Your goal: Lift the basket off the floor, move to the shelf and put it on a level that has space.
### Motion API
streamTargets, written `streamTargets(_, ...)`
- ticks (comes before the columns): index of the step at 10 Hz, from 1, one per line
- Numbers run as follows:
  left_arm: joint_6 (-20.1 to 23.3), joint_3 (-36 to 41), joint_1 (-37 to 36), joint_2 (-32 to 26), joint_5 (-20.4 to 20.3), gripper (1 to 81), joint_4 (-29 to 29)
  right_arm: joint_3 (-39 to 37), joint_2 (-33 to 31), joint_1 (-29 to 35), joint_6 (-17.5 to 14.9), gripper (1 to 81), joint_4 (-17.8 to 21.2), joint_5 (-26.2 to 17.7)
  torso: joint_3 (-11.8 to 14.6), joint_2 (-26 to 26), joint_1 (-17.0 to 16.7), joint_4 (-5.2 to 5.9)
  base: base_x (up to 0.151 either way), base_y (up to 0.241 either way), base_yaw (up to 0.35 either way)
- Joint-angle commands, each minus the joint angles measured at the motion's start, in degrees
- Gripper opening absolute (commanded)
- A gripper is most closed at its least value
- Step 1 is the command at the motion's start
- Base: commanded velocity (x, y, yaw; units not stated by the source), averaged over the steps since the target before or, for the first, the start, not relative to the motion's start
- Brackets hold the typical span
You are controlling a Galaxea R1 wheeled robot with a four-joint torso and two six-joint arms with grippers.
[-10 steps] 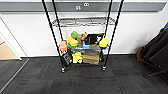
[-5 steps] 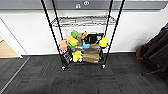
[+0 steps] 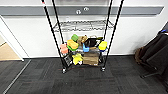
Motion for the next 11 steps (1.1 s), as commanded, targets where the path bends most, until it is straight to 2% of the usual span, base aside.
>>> streamTargets(1,0.02,2.52,-5.39,-1.70,1.54,1.0,-0.76,2.25,-1.03,6.21,0.21,1.0,1.29,-0.40,3.90,5.53,-3.56,0.00,0.000,0.000,0.000)
streamTargets(5,0.11,2.52,-5.13,-1.43,1.54,1.0,-0.76,1.81,-1.21,6.73,0.21,1.0,1.47,0.13,9.01,13.34,-8.65,0.00,0.000,0.000,0.000)
streamTargets(11,0.55,2.18,-4.42,-1.35,1.54,1.0,-0.76,1.99,-2.17,5.86,0.21,1.0,1.38,0.22,18.00,25.14,-16.39,0.00,0.000,0.000,0.000)
